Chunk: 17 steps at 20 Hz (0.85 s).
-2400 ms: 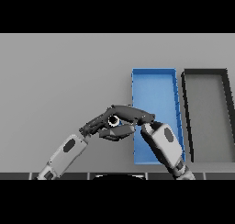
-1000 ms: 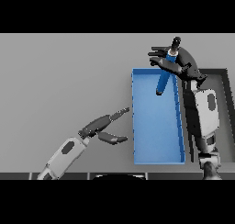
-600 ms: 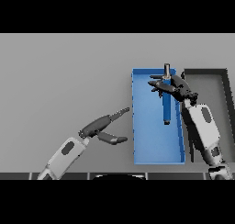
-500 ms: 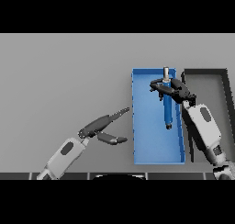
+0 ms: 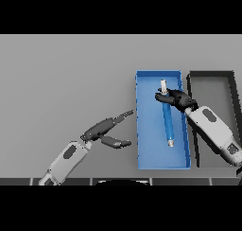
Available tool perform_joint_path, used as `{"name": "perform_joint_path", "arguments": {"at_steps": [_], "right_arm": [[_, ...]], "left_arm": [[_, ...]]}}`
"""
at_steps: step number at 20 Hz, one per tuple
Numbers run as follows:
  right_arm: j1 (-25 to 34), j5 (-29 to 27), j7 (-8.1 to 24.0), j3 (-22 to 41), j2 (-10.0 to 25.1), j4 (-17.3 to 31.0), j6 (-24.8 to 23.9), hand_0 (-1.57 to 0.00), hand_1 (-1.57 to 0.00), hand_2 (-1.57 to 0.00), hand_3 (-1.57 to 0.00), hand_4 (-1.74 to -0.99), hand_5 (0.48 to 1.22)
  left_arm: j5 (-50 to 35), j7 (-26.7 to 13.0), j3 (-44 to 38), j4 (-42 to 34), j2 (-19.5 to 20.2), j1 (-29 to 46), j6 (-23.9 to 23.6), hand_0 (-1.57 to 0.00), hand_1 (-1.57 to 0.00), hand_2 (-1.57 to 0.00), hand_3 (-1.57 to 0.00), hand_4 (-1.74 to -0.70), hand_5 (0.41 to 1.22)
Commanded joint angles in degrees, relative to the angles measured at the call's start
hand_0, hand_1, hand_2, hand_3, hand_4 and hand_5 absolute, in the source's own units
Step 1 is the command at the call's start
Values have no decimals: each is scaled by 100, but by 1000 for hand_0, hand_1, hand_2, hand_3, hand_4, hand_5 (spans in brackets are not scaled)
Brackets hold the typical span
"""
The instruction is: Pick up the blue pipe and place it into the blue bin.
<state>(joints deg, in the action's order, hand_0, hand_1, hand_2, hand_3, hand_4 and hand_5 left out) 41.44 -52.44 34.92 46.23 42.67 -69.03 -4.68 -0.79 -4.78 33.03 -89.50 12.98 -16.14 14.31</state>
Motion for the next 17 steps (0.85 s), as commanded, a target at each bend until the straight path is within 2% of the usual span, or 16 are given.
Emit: {"name": "perform_joint_path", "arguments": {"at_steps": [1, 4, 7, 8, 9, 11, 14, 17], "right_arm": [[46, 170, -115, 104, -88, 92, 57, -139, -124, -119, -95, -1131, 857], [93, 386, -309, 149, -120, 276, 12, -71, -63, -60, -48, -1125, 764], [132, 517, -243, 220, -125, 348, -60, -36, -32, -30, -24, -1122, 705], [106, 473, -418, 157, -162, 413, -37, -28, -25, -24, -19, -1120, 702], [71, 463, -463, 163, -179, 385, -43, -23, -20, -19, -15, -1119, 695], [82, 430, -419, 136, -116, 390, 18, -14, -12, -12, -9, -1127, 680], [127, 415, -367, 145, -84, 361, 125, -9, -8, -7, -6, -1129, 673], [66, 400, -570, 121, -149, 451, 175, -9, -8, -7, -6, -1129, 677]], "left_arm": [[12, 8, -1, 30, 10, -20, 16, 1, 1, 1, 1, -897, 450], [-20, 44, 4, -7, 1, 14, 25, 1, 1, 1, 1, -905, 455], [-14, 52, 29, -38, -17, 87, 0, 1, 1, 1, 1, -914, 459], [8, 43, 22, 30, -39, 72, -18, 1, 1, 1, 1, -914, 460], [29, 134, 63, 18, -30, 136, 0, 1, 1, 1, 1, -915, 462], [2, 27, 29, 69, -90, 43, -17, 1, 1, 1, 1, -920, 465], [-10, 117, -29, 114, -13, 37, 9, 1, 1, 1, 1, -920, 467], [-99, 120, -88, 147, -15, -24, 56, 1, 1, 1, 1, -920, 468]]}}
